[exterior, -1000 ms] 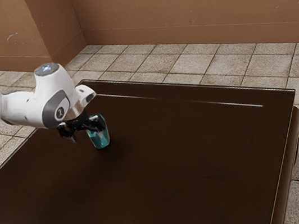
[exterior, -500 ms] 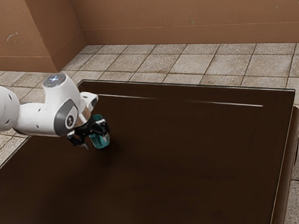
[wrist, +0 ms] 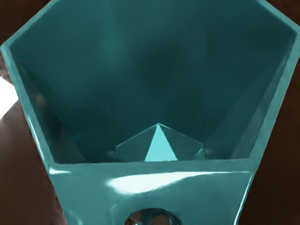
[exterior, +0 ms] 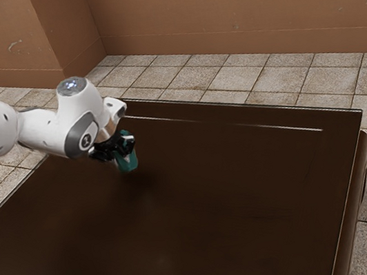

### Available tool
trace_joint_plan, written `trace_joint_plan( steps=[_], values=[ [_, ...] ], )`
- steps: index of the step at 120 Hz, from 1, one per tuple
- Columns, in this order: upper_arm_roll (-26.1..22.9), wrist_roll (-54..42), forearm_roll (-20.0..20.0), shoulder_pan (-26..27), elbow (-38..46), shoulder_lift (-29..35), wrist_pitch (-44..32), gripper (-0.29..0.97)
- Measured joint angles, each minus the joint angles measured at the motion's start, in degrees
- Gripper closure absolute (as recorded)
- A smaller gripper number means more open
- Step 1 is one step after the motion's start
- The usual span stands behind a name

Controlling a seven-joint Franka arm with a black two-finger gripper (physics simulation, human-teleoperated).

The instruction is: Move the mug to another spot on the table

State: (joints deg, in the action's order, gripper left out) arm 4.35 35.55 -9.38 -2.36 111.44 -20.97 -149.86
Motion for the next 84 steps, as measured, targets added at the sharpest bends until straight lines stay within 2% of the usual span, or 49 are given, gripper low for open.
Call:
trace_joint_plan(
  steps=[14, 29, 50, 84],
  values=[
    [0.0, 2.46, -8.14, 2.35, 4.46, 5.24, -0.3, 0.66],
    [0.02, 5.9, -12.39, 3.52, 11.47, 8.15, -3.82, 0.7],
    [0.09, 10.27, -14.08, 6.84, 19.8, 13.1, -9.44, 0.73],
    [-1.41, 15.1, -14.42, 10.57, 22.76, 13.7, -14.22, 0.74]
  ],
)
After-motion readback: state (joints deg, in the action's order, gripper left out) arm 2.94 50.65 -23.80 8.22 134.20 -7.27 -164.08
